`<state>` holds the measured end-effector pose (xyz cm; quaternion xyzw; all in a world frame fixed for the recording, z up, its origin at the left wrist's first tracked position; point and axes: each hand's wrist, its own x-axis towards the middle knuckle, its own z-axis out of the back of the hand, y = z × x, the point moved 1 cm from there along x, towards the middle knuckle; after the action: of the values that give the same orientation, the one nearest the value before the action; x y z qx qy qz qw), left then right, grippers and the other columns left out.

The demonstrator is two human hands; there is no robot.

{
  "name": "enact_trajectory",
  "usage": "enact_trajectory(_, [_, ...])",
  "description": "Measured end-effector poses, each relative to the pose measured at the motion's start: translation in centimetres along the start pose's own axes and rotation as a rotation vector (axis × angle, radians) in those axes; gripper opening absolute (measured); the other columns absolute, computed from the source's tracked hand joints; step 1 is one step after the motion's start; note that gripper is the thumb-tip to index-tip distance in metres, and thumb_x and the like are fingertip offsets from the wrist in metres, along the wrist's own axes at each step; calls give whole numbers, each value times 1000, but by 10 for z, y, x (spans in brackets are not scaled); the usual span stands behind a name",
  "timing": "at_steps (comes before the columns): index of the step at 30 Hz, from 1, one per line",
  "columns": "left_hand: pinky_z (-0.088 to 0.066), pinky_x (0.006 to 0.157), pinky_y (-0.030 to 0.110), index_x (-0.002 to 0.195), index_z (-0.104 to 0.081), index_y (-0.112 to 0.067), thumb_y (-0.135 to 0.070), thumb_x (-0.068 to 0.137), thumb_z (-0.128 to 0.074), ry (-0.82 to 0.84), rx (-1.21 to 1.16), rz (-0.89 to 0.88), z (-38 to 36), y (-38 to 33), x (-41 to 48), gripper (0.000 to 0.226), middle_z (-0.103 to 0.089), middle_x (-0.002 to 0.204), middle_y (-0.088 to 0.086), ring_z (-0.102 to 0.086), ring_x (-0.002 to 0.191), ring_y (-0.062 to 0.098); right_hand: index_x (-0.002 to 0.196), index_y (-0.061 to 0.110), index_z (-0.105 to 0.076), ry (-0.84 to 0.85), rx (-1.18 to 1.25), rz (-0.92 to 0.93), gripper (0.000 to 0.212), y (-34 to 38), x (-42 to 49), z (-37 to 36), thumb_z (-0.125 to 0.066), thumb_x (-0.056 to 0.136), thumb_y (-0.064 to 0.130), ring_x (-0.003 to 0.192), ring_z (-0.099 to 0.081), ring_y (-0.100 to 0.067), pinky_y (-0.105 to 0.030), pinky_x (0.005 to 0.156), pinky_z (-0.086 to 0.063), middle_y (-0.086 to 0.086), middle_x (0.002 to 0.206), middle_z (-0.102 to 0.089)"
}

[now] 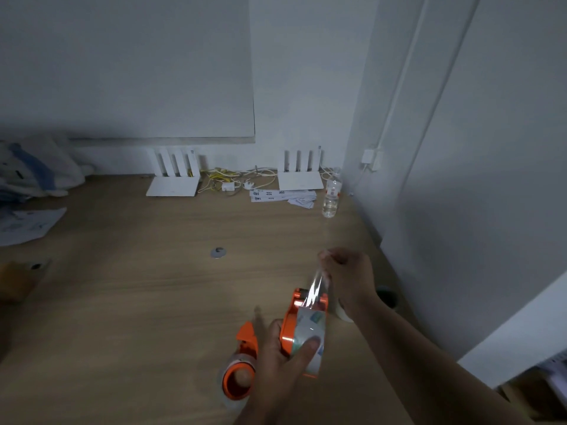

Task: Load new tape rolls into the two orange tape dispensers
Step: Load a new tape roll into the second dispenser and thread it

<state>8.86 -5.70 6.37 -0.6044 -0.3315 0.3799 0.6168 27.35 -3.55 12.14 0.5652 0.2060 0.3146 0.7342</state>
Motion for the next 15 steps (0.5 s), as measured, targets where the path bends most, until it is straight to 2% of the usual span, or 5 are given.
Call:
enact_trajectory(4, [-57, 76, 49, 95, -68, -27, -31, 76, -76, -38, -59, 5, -6, -1, 0, 22, -75, 89, 13, -73, 82, 26, 54, 14, -63, -12, -14, 15, 27, 3, 3, -2, -67, 79, 22, 49, -48, -12, -34, 55, -42, 2, 45, -52])
enact_trajectory(8, [-55, 65, 54, 85, -68, -16, -44, 79, -70, -78, -70, 31, -6, -3, 2, 29, -71, 78, 23, -68, 72, 41, 56, 11, -61, -50, -2, 81, 29, 17, 11, -1, -65, 81, 25, 48, -46, -13, -32, 53, -41, 0, 47, -51])
enact_trajectory(11, [-47, 52, 35, 79, -66, -10, -45, 79, -66, -87, -72, 15, -4, -4, 4, 35, -65, 62, 15, -61, 55, 20, 61, 10, -64, -53, -9, 100, 25, 23, 13, 0, -66, 82, 24, 48, -51, -13, -33, 54, -46, -7, 50, -56])
enact_trajectory(14, [-53, 59, 29, 86, -69, -12, -22, 74, -79, -16, -17, 17, -3, 3, 4, 19, -74, 72, 9, -69, 66, 14, 56, 12, -62, -53, 21, 69, 30, 24, 11, -1, -65, 84, 20, 44, -50, -11, -32, 50, -45, -4, 48, -55])
enact_trajectory(15, [-55, 60, 25, 90, -68, -14, -13, 68, -84, -5, 14, 33, -3, 7, 2, 27, -76, 77, 6, -72, 70, 12, 57, 11, -64, -60, 34, 56, 28, 24, 12, -1, -66, 84, 20, 44, -51, -12, -32, 49, -45, -3, 48, -56])
